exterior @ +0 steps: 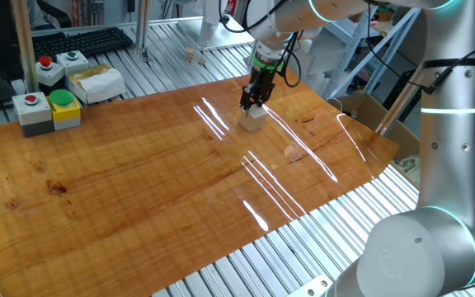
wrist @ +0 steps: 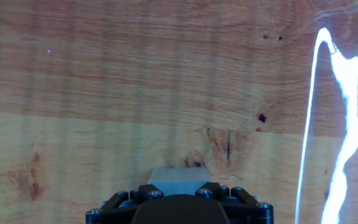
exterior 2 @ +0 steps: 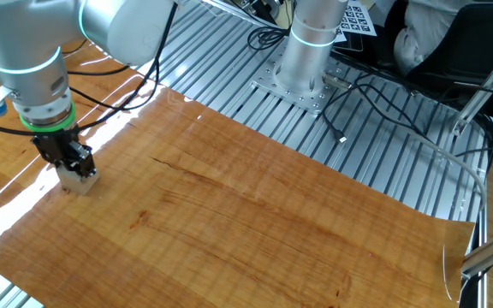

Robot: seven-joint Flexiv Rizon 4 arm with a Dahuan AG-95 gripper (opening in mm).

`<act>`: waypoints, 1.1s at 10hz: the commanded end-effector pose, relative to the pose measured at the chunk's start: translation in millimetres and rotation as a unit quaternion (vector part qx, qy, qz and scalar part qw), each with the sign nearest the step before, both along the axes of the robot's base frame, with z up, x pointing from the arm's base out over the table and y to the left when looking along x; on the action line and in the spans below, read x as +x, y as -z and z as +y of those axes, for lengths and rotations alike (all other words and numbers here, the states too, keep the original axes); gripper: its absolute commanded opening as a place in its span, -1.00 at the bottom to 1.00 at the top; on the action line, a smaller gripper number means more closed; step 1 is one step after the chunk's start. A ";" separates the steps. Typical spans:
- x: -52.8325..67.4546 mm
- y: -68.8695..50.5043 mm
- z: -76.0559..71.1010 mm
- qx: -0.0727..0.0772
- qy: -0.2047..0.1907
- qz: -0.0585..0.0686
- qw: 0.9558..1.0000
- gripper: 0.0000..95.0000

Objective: Hold a small block with the gripper and sweep it from left to right on the table

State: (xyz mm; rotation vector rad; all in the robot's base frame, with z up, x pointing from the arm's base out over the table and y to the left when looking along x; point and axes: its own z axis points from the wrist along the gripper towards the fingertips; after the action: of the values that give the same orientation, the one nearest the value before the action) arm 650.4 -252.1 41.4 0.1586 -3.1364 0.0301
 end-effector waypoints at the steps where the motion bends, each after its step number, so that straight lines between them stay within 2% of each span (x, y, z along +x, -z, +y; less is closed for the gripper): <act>1: 1.5 -0.3 5.4 0.000 0.007 0.000 1.000 -1.00; 2: 3.5 1.8 11.2 0.000 0.012 0.000 1.000 -1.00; 5: 7.6 -1.7 29.4 -0.001 0.027 0.003 1.000 -1.00; 7: 10.1 1.7 40.8 -0.002 0.035 0.002 0.999 -1.00; 9: 11.2 -2.6 52.5 -0.008 0.043 0.006 0.999 -1.00; 10: 11.5 -2.3 57.6 -0.004 0.048 0.005 0.999 -1.00; 11: 12.0 0.5 68.6 -0.006 0.057 0.004 0.998 -1.00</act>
State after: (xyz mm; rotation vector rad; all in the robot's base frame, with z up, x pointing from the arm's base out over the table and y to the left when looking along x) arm 662.4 -183.7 40.6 -0.0204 -3.1279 0.0438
